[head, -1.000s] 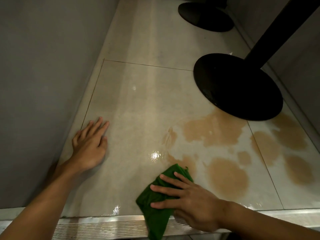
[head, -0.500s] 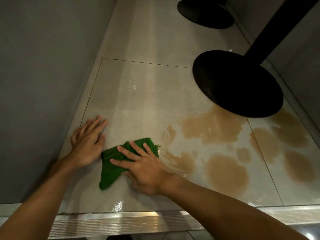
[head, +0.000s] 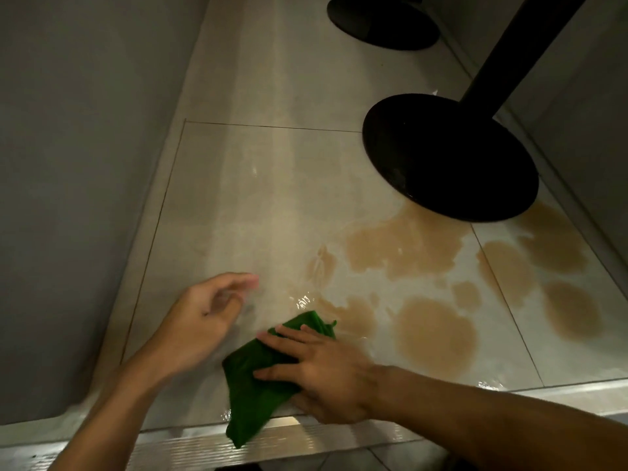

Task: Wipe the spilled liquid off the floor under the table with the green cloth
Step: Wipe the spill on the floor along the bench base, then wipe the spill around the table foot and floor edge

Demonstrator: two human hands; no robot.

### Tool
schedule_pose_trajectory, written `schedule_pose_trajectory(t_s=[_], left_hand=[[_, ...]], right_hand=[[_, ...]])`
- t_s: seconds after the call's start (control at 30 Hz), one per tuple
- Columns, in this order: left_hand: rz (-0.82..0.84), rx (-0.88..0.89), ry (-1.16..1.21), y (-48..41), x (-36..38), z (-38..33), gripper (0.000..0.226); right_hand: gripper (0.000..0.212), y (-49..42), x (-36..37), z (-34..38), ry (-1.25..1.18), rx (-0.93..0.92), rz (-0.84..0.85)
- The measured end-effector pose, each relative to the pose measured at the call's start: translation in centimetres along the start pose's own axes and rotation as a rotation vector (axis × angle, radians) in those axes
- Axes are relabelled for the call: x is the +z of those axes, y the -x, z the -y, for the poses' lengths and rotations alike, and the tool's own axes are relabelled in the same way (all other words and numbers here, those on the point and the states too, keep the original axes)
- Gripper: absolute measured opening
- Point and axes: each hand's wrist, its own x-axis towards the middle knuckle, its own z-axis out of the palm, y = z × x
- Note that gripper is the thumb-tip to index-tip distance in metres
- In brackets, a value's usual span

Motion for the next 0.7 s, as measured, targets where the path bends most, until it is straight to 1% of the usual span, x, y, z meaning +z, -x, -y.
schedule_pose_trajectory(t_s=[0.1,0.13,0.17,0.2,0.23,0.27,0.3,0.33,0.4,0.47,0.53,0.6,0.63,0.7], left_hand=[[0.18,-0.037,0.007,2.3,1.6,-1.3,0.036],[0.236,-0.011,-0.062,2.9,2.2,-1.3,0.036],[0.291,0.02,-0.177,3.4,2.8,-1.2,0.037],[0.349,0.038,-0.321,3.9,3.2,-0.9,0.046],[0.379,0.051,-0.499,4.3,3.7,-0.5,0.06],[0.378,0.077,-0.672,4.6,4.1,-0.3,0.072],[0.358,0.135,-0.809,4.7,4.2,-0.3,0.078],[0.343,0.18,-0.911,4.8,4.3,-0.2,0.077],[0.293,0.297,-1.043,4.7,4.5,-0.1,0.064],[0.307,0.376,-1.1,3.9,4.2,-0.1,0.049],[0.324,0.411,-1.11,2.9,3.6,-0.6,0.036],[0.311,0.327,-0.994,1.6,3.0,-1.5,0.032],[0.275,0.276,-0.915,0.9,2.7,-2.0,0.03],[0.193,0.176,-0.839,-0.2,2.3,-2.6,0.017]], right_hand=[[0.048,0.5,-3.1,-1.3,0.059,-0.099,0.058],[0.043,0.9,-4.3,-1.9,0.082,-0.118,0.077],[0.039,1.3,-5.5,-2.6,0.09,-0.11,0.101],[0.035,1.8,-6.6,-3.3,0.089,-0.075,0.133],[0.032,2.5,-7.7,-4.1,0.09,-0.039,0.159],[0.03,3.4,-8.7,-5.0,0.103,-0.012,0.175],[0.029,4.2,-9.6,-5.9,0.126,0.021,0.184],[0.027,5.2,-10.4,-6.7,0.146,0.058,0.19],[0.025,6.8,-11.8,-8.3,0.18,0.13,0.202],[0.025,8.3,-12.5,-9.7,0.176,0.205,0.192],[0.025,9.3,-12.4,-10.9,0.127,0.279,0.135],[0.025,9.6,-11.5,-12.2,0.056,0.336,0.043],[0.026,9.7,-10.6,-12.8,0.021,0.358,-0.002],[0.028,9.8,-8.6,-14.0,-0.037,0.382,-0.071]])
